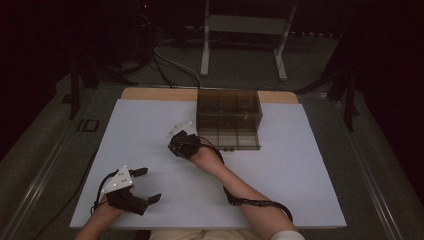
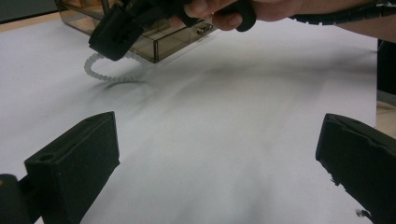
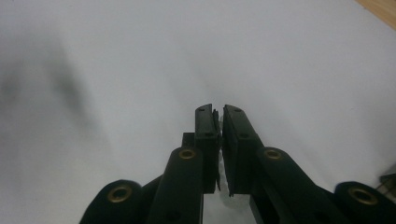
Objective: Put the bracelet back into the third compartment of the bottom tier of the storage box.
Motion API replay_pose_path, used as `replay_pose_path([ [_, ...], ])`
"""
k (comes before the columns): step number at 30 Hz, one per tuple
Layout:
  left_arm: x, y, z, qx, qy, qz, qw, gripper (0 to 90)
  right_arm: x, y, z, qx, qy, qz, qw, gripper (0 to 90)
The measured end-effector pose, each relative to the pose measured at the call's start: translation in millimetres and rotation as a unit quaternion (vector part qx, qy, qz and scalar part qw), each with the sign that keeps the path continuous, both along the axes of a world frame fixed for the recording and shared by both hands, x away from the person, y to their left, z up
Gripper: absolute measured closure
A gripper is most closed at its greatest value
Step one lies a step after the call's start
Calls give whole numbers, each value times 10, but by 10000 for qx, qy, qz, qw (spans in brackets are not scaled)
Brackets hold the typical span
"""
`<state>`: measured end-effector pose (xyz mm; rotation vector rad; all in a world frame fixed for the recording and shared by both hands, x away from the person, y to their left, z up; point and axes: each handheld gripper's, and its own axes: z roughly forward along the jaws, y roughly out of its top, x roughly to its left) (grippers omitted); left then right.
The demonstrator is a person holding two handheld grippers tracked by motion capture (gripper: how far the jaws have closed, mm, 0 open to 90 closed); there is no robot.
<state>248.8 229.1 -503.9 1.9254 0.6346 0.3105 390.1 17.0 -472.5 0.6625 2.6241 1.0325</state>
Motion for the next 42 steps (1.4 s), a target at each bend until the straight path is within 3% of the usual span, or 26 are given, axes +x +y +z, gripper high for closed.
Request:
replay_pose_path([
  [22, 4, -5, -2, 8, 3, 0, 10000, 9, -21, -109, 365, 352, -131, 90, 9993, 854],
  [42, 14, -7, -4, 1, 31, -10, 10000, 9, -92, -285, 578, 438, -196, 135, 9988, 854],
])
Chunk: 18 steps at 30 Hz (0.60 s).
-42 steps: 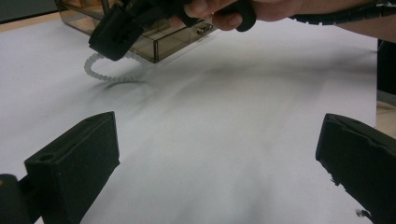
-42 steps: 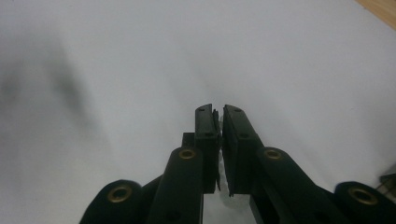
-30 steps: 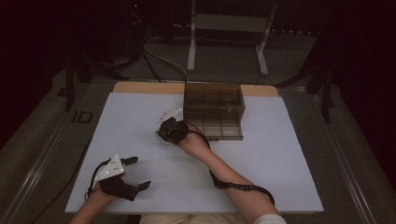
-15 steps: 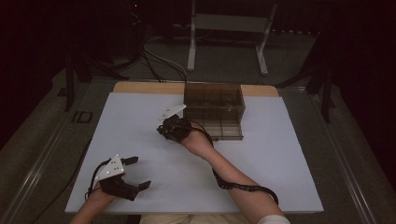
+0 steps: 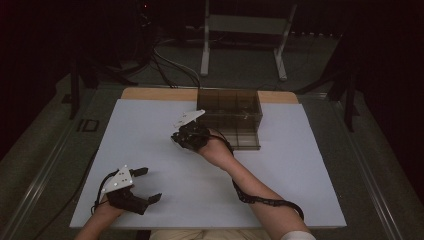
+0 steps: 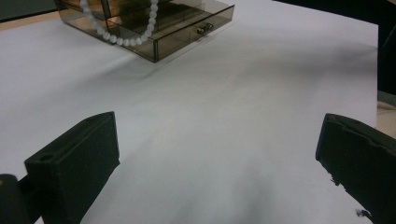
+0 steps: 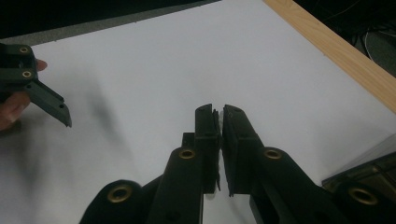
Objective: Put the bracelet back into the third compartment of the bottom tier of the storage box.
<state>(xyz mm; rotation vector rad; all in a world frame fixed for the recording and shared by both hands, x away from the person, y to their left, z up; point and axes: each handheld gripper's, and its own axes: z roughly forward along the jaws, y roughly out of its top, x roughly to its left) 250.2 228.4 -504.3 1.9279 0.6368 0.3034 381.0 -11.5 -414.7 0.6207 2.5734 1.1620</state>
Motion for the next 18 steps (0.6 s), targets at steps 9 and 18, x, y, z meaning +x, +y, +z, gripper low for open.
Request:
replay_pose_path([
  [9, 2, 1, 1, -11, 1, 7, 10000, 9, -16, -96, 83, 51, -67, -38, 10000, 854],
  [18, 2, 2, 1, -4, -5, 15, 10000, 9, -44, -184, 118, 51, -113, -28, 9999, 854],
])
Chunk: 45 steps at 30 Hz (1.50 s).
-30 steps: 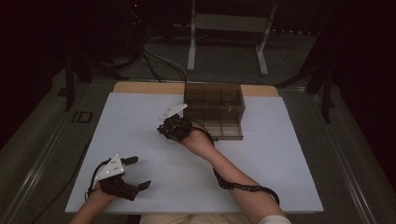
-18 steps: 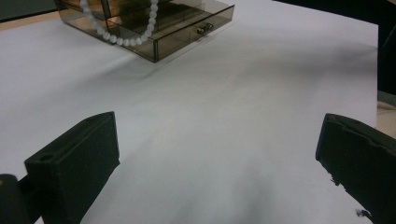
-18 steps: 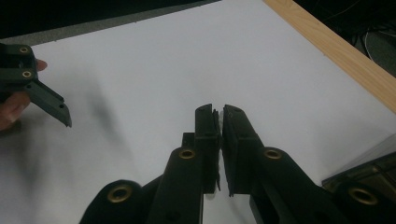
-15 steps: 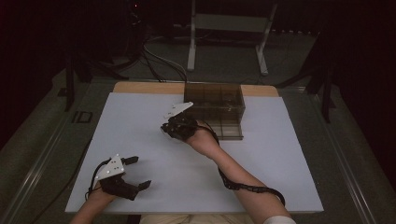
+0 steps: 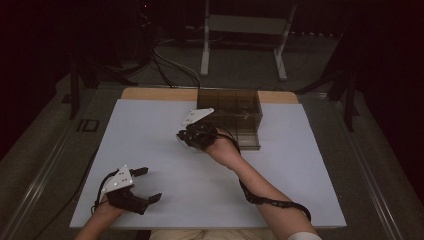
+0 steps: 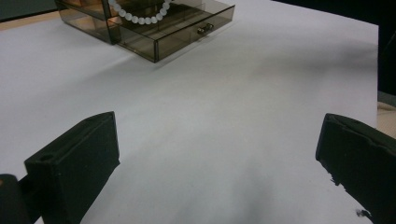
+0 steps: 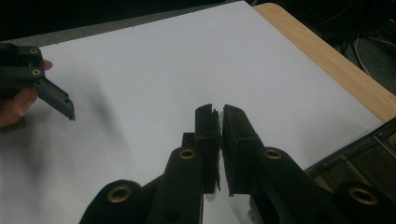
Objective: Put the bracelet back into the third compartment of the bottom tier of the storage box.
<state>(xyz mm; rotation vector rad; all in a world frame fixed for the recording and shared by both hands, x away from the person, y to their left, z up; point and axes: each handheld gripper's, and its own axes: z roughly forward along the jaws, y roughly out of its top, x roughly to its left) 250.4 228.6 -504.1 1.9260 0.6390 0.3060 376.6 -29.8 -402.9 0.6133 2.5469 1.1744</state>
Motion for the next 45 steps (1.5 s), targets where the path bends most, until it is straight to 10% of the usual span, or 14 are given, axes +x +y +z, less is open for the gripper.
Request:
replay_pose_path([
  [45, 4, -9, -6, 12, 19, 13, 10000, 9, 66, -740, 233, 261, -162, -653, 9974, 854],
])
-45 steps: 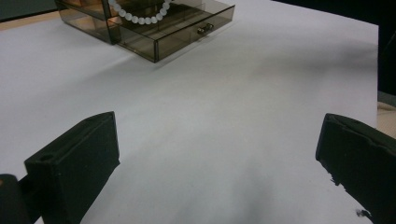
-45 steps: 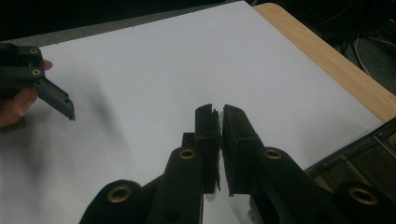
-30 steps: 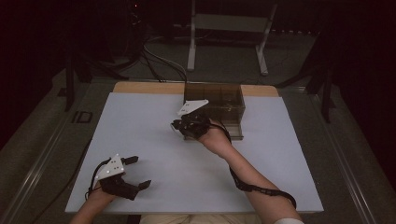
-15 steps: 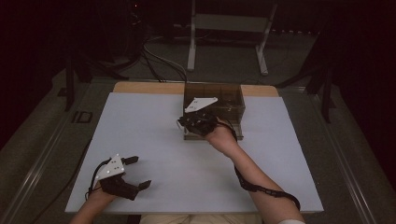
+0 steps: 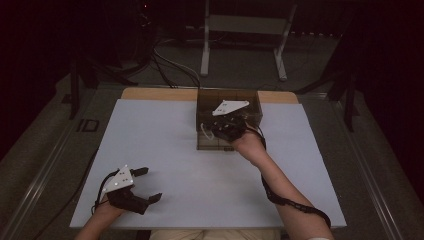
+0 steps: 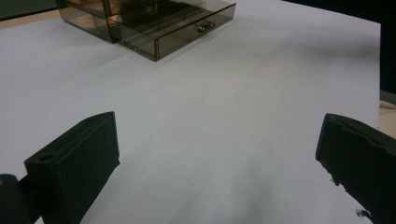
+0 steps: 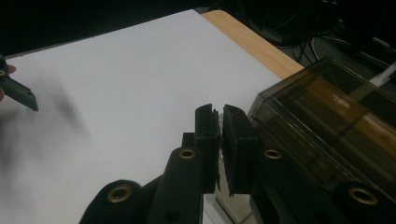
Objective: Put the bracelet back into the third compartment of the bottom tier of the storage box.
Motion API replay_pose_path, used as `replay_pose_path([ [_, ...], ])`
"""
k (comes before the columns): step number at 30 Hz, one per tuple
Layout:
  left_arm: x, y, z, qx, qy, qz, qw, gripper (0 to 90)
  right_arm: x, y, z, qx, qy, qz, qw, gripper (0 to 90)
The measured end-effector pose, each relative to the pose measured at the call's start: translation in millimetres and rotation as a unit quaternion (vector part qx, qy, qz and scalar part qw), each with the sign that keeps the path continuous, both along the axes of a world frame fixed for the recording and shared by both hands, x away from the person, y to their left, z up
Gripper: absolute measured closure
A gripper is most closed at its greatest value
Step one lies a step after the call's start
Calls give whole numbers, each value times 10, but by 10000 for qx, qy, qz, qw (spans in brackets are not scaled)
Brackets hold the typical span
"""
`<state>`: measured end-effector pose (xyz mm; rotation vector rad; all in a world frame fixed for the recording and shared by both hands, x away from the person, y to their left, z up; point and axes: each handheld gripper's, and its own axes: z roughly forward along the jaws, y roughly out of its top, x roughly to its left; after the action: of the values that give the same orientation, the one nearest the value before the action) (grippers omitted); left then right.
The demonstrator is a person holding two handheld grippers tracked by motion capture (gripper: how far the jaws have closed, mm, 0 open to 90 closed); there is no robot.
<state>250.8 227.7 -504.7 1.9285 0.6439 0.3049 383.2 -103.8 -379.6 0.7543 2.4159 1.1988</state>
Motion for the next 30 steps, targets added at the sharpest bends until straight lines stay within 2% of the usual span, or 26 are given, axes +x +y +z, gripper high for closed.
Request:
replay_pose_path([
  [17, 10, -9, -1, 18, -4, -14, 10000, 9, 49, -353, 101, 99, -79, -372, 9992, 854],
  [21, 16, -12, -2, 21, 1, -27, 10000, 9, 73, -449, 120, 87, -151, -508, 9986, 854],
  [30, 22, -19, -4, 25, 6, -31, 10000, 9, 129, -684, 161, 136, -156, -793, 9966, 853],
])
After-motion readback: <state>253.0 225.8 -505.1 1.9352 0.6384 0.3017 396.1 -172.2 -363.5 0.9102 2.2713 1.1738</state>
